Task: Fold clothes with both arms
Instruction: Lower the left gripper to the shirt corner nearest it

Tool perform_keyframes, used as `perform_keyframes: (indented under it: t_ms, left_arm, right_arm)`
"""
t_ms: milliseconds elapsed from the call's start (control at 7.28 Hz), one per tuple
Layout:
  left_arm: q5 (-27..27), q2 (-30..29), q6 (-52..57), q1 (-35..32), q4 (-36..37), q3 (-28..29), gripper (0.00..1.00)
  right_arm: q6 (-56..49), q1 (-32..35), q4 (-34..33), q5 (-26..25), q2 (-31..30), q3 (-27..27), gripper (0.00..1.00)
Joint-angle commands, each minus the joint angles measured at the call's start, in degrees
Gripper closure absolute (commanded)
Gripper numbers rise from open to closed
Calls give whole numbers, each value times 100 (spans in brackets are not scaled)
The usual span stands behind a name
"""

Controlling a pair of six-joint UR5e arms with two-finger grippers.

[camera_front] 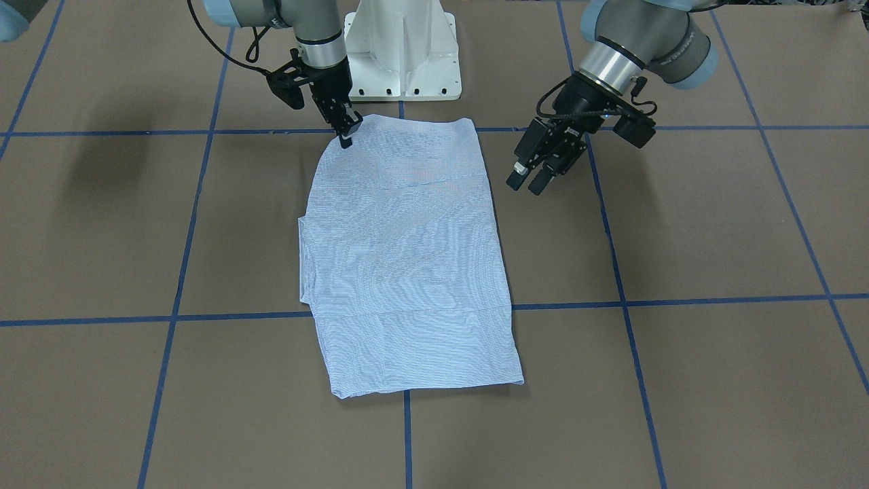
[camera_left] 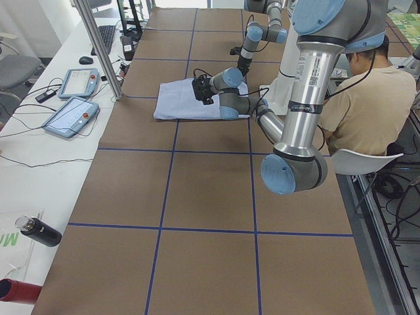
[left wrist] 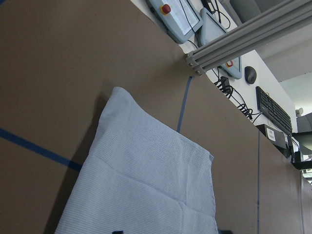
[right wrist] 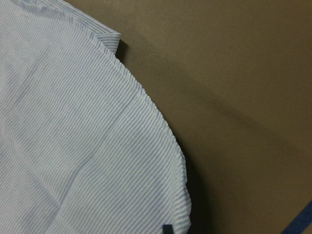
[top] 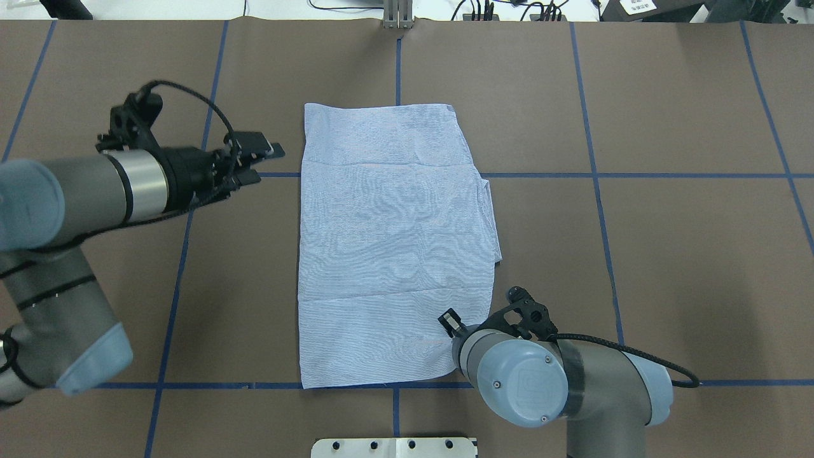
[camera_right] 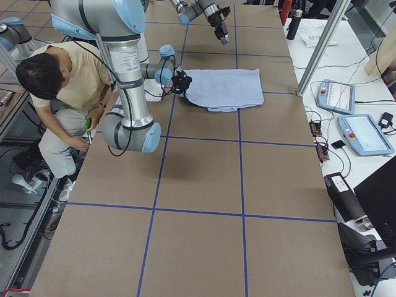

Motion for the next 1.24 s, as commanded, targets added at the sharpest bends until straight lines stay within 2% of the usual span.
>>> perform_keyframes:
  t_ms: [0,275,550,962,1099]
  left_arm:
    - [988,566,-928,1365,21,-276,26]
    - [1263,531,-1538,2106,248,-214,26]
    - [1283,460,-1601,2477,442,-153,26]
    - [1292,251,-1601,2593,469,137,28]
    - [1292,180,-1601,2602,478,224,33]
  right_arm:
    - [5,-49,-5,-5,-92,75,100]
    - [5,-75,3,-5,-66,75,100]
    - [5,-75,3,-5,-66,84,100]
    - [5,-75,3,4,-75,66,100]
    - [5,-75,3,4,-75,66,100]
